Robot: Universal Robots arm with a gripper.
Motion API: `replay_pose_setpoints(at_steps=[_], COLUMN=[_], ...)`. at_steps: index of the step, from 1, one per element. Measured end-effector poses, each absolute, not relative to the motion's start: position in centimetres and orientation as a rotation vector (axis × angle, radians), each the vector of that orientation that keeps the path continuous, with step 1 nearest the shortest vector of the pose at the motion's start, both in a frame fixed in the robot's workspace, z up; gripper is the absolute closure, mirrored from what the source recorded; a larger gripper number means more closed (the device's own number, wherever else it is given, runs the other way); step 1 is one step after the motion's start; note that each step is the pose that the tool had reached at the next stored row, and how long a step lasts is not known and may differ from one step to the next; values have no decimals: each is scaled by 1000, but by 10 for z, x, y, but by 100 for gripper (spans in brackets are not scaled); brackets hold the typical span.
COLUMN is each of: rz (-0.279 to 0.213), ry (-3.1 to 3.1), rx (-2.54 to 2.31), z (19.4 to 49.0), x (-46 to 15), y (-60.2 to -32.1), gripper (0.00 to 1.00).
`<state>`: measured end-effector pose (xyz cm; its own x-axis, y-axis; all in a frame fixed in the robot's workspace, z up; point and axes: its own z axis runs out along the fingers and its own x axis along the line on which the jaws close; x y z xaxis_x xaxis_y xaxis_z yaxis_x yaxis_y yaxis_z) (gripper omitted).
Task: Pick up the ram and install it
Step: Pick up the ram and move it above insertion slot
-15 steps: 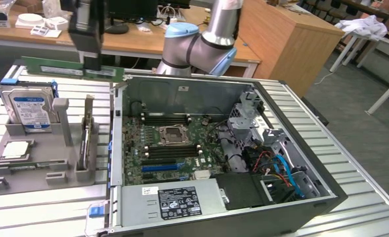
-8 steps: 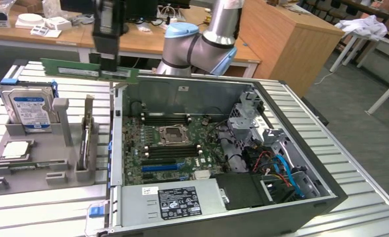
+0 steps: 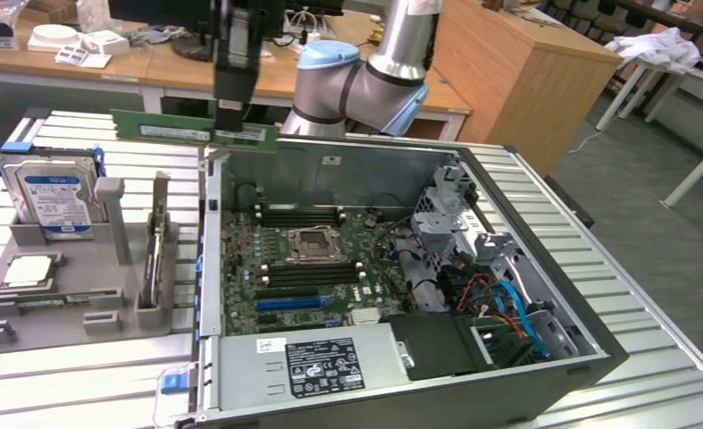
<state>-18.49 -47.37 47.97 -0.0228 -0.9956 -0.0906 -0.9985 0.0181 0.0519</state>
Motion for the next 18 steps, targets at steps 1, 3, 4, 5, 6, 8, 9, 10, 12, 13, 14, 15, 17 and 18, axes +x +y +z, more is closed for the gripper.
replay_pose_setpoints(at_steps=[1, 3, 4, 5, 6, 8, 9, 10, 12, 13, 14, 15, 17, 18], rz=[157, 157, 157, 157, 157, 157, 157, 157, 158, 158, 158, 158, 158, 158], ry=[2219, 2215, 2213, 2211, 2209, 2205, 2203, 2201, 2197, 2194, 2192, 2190, 2184, 2181], rx=[-2178, -2182, -2184, -2186, -2189, -2193, -2195, -2197, -2201, -2204, -2206, -2209, -2214, -2218], z=[480, 480, 480, 480, 480, 480, 480, 480, 480, 480, 480, 480, 480, 480], x=[-182, -176, -173, -170, -167, -160, -158, -155, -149, -145, -143, -140, -134, -131], y=[-474, -474, -474, -474, -474, -474, -474, -474, -474, -474, -474, -474, -474, -474], gripper=[88, 88, 88, 88, 88, 88, 88, 88, 88, 88, 88, 88, 88, 88])
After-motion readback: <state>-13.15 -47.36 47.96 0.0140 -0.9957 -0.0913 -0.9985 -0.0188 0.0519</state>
